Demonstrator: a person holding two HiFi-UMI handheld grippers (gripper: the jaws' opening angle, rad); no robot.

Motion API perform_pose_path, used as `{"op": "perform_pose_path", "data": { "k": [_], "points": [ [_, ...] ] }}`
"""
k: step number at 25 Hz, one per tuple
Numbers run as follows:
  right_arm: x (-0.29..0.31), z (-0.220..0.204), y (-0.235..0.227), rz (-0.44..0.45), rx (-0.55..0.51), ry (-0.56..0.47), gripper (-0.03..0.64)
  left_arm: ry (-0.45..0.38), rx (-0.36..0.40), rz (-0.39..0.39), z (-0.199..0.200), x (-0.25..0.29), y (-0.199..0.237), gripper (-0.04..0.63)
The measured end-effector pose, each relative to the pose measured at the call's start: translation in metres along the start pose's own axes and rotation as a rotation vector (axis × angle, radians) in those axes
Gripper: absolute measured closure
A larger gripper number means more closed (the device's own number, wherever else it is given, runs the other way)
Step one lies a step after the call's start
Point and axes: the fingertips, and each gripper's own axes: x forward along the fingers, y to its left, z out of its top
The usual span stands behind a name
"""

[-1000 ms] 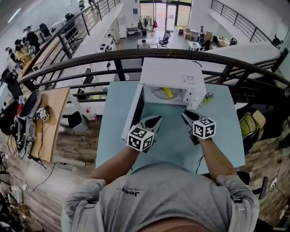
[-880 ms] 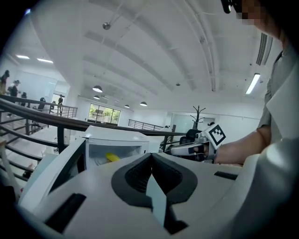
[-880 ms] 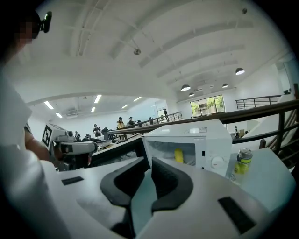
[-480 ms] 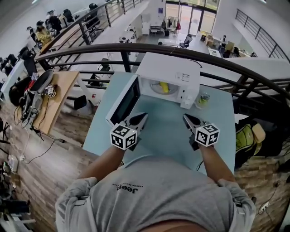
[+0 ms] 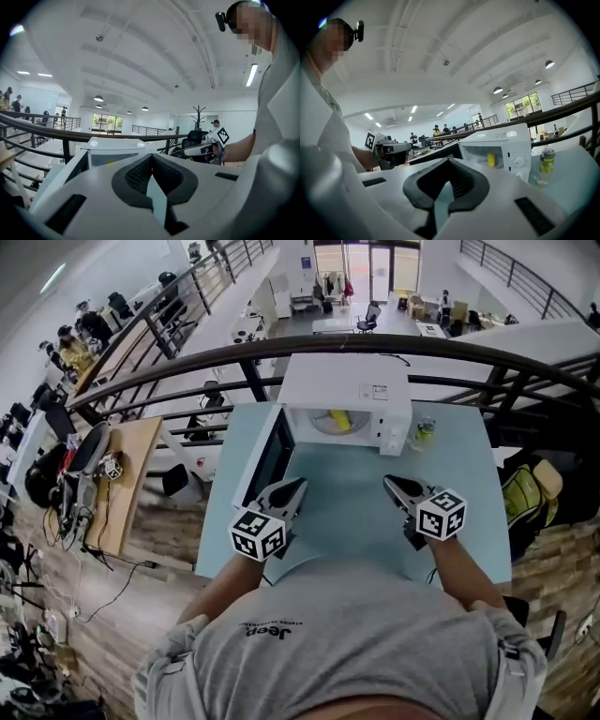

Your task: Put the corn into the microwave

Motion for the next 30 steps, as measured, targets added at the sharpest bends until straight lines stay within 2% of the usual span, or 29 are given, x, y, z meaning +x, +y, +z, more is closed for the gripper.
{"op": "perform_pose_path", "data": {
  "k": [4, 10, 18, 30],
  "points": [
    [0.012, 0.005, 0.015, -0.015, 0.013, -0.013, 0.598, -0.014, 0.023, -0.036, 0.006, -0.012, 0.013, 0.577],
    [0.030, 0.008, 0.024, -0.020, -0.003, 0.014, 0.598, -0.033, -0.005, -0.055, 0.004, -0.018, 0.027, 0.577],
    [0.023, 0.004, 0.019, -0.031, 0.008, 0.031, 0.598, -0.042, -0.039, -0.057, 0.000, -0.015, 0.025, 0.577],
    [0.012, 0.004, 0.006, -0.041, 0.007, 0.018, 0.600, -0.033, -0.026, -0.056, 0.001, -0.011, 0.013, 0.577]
  ]
}}
